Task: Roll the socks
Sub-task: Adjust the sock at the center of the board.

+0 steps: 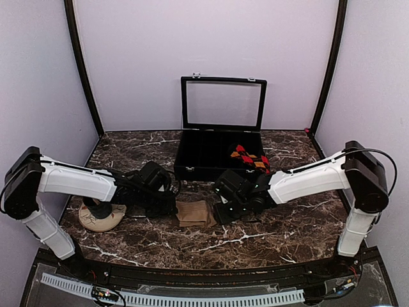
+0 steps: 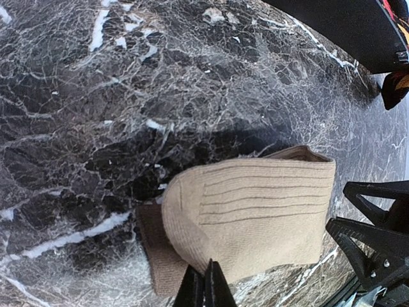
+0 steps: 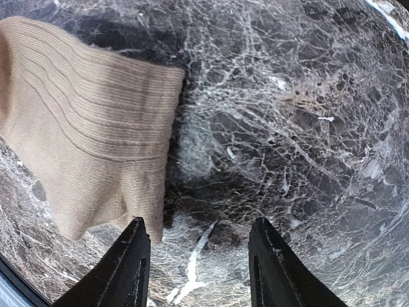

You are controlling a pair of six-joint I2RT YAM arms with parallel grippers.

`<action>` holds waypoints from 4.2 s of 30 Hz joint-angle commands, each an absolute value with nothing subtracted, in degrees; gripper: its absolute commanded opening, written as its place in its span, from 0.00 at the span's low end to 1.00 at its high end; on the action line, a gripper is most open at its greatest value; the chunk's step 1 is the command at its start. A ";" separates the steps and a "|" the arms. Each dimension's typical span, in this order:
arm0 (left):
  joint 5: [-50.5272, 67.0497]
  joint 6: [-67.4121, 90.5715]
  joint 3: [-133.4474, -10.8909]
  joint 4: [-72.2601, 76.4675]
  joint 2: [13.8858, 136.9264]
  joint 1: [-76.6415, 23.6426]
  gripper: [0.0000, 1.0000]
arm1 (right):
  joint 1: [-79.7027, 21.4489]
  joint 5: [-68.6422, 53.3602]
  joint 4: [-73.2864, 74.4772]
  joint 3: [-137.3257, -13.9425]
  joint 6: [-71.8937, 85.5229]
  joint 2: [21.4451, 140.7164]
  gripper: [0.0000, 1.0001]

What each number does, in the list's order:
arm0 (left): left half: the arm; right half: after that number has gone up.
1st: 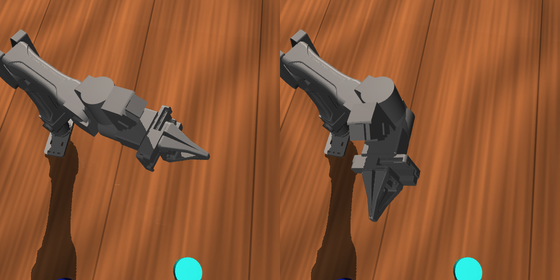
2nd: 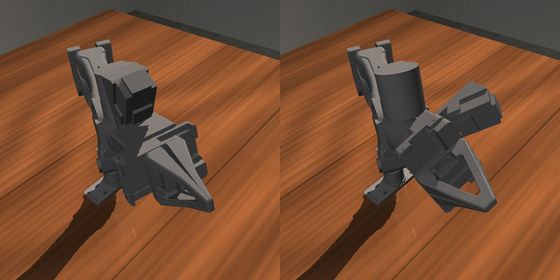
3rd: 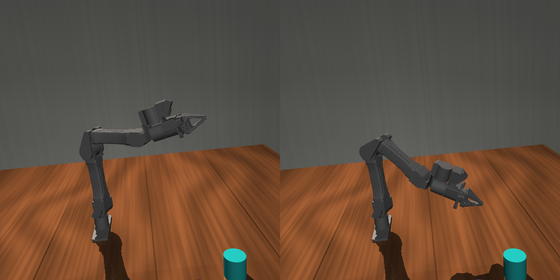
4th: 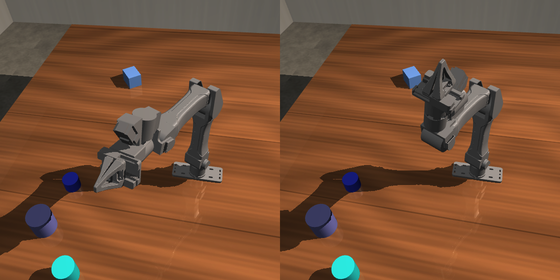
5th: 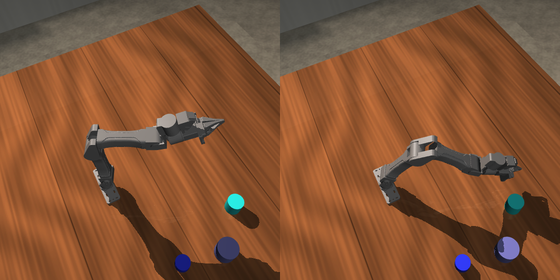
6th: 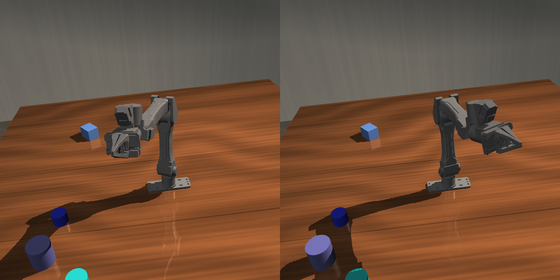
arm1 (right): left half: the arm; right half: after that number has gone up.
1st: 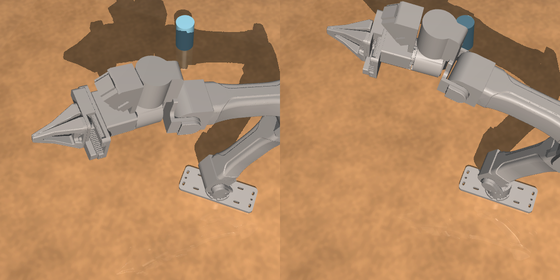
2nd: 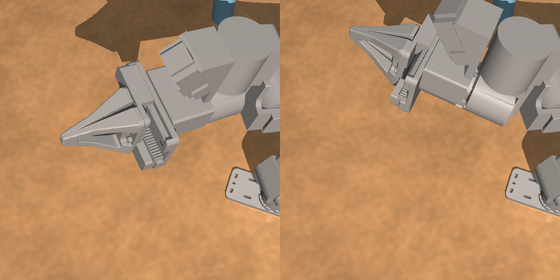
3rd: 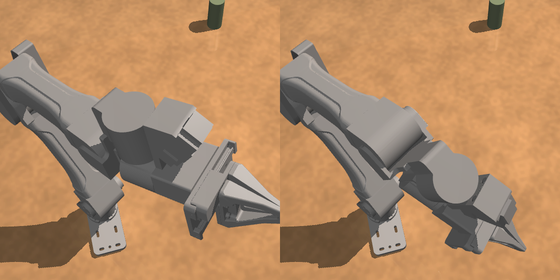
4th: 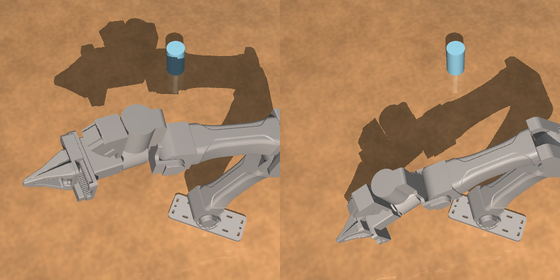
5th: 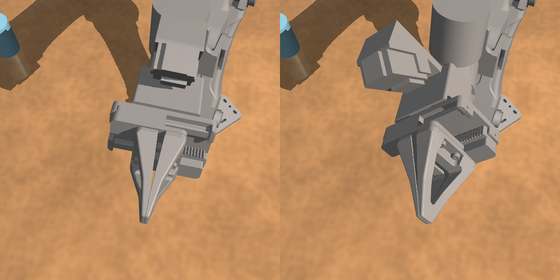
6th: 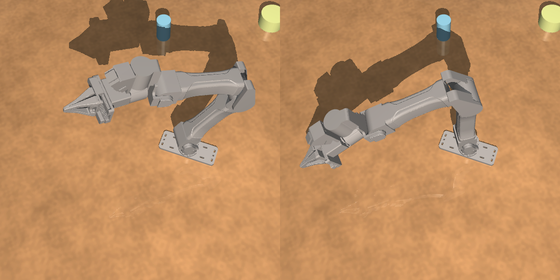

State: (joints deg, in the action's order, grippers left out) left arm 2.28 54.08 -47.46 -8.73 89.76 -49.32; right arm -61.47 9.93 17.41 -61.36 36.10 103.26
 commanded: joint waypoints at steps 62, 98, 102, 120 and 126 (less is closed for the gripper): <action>4.95 51.58 -50.62 -8.50 93.90 -48.98 0.00 | -62.60 0.95 12.32 -62.50 35.01 107.08 0.16; 5.71 55.52 -46.77 -5.76 94.88 -51.27 0.00 | -51.24 -15.07 -6.86 -43.61 47.78 97.91 0.34; 5.63 55.95 -47.00 -5.49 95.02 -51.74 0.00 | -51.25 -11.52 -3.11 -45.55 44.85 95.12 1.00; 5.01 54.29 -47.67 -8.41 93.94 -51.97 0.00 | -51.86 -15.32 -22.48 -42.76 47.64 91.69 1.00; 5.30 53.86 -47.66 -9.89 93.28 -51.86 0.00 | -51.99 -20.55 -38.96 -41.96 57.79 98.68 0.69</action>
